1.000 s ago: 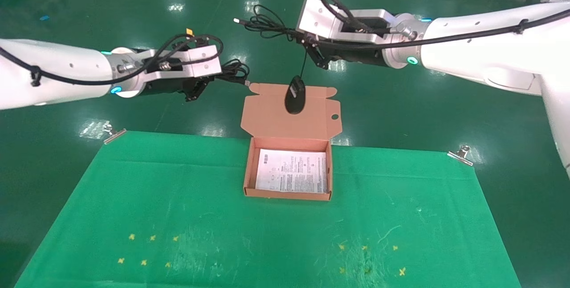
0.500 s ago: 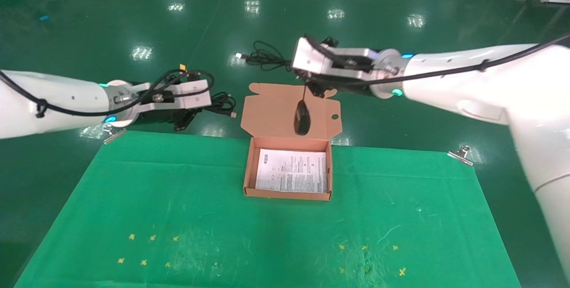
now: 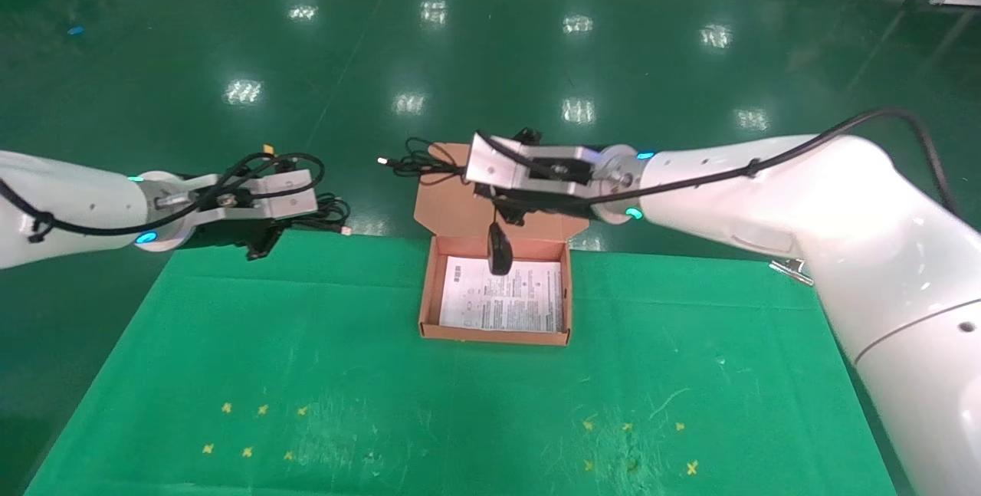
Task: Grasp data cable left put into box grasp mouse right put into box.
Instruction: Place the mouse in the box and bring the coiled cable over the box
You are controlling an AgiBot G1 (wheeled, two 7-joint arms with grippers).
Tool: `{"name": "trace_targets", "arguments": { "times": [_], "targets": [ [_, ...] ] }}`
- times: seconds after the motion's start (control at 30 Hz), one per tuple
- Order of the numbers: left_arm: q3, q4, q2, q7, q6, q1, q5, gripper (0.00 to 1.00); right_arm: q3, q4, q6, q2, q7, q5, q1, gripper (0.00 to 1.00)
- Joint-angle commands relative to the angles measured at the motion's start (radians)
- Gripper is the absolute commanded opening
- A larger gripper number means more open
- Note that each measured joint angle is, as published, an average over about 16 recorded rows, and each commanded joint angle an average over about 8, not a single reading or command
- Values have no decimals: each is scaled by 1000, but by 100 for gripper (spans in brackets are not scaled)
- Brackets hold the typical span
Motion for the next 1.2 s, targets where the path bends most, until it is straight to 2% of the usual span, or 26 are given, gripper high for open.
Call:
{"name": "trace_targets", "arguments": {
  "times": [0.03, 0.23, 0.57, 0.8, 1.1, 1.13, 1.2],
  "targets": [
    [5, -19, -12, -29, 20, 4, 25, 0, -27, -4, 7, -3, 0, 19, -6, 0],
    [8, -64, -20, -78, 40, 14, 58, 0, -127, -1, 43, -6, 38, 95, -26, 0],
    [8, -91, -25, -102, 48, 21, 73, 0, -286, 4, 115, -8, 113, 256, -47, 0],
    [8, -95, -26, -106, 50, 23, 75, 0, -380, -44, 163, -7, 158, 349, -49, 0],
    [8, -96, -26, -107, 50, 23, 76, 0, -473, -132, 198, -5, 214, 418, -42, 0],
    [8, -96, -26, -107, 50, 23, 76, 0, -482, -138, 200, -5, 217, 422, -40, 5],
    [8, -97, -26, -107, 50, 23, 76, 0, -496, -149, 203, -5, 223, 427, -37, 30]
  ]
}}
